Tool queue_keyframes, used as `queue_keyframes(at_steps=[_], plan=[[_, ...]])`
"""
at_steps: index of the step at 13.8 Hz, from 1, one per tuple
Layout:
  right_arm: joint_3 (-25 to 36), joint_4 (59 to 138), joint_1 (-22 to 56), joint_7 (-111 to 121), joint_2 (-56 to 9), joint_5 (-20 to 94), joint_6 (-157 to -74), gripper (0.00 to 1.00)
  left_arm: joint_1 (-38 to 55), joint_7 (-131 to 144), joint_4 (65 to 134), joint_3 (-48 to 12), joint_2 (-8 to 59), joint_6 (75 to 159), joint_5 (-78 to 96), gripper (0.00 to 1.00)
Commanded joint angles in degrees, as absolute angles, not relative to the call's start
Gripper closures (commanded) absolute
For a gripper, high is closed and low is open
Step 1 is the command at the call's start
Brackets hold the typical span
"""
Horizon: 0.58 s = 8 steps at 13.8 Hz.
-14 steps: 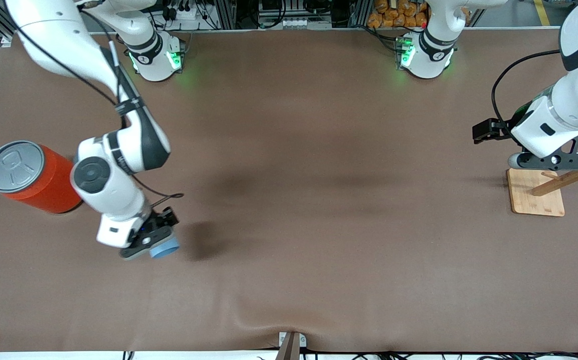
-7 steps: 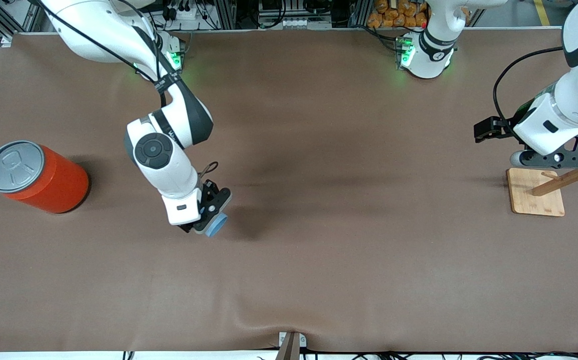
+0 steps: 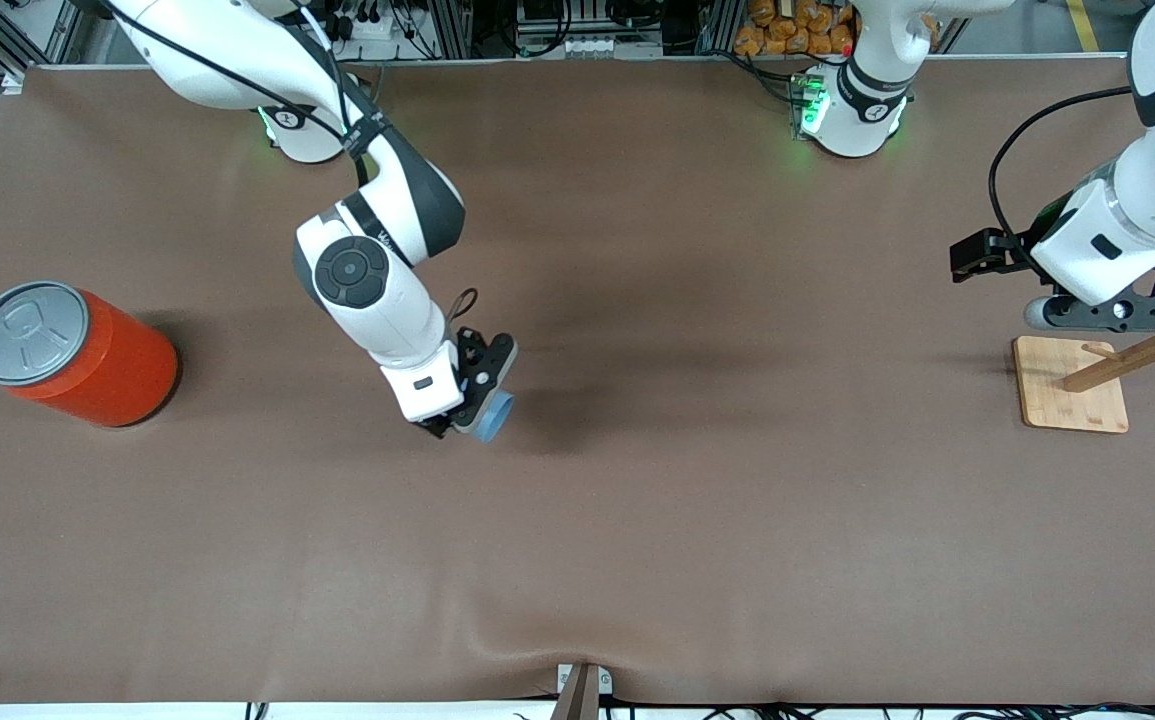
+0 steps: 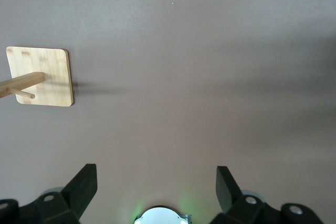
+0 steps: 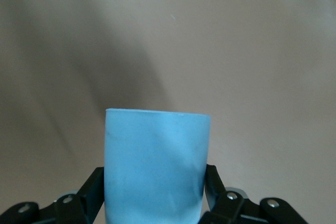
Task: Flip cup
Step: 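Lift the blue cup and carry it toward the table middle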
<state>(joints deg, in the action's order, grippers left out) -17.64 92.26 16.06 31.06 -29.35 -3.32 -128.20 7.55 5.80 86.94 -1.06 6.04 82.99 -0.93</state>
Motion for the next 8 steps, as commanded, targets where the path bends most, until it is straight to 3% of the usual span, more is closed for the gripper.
queue_keyframes(at_steps=[1,4,8], plan=[[-17.58,88.43,19.15,30.24,-31.01,-0.79,-127.0,0.43,7.29,5.8,86.57,-1.23,5.19,81.74,-0.88,0.0],[-17.58,81.85,22.4,29.71,-35.84,-1.58,-122.27,0.43,7.56,5.63,86.57,-1.32,4.05,81.74,-0.7,0.0],[-17.58,78.22,25.57,32.33,-42.27,-1.76,-124.7,0.43,7.03,6.15,87.36,-2.29,4.83,82.17,7.79,0.0]])
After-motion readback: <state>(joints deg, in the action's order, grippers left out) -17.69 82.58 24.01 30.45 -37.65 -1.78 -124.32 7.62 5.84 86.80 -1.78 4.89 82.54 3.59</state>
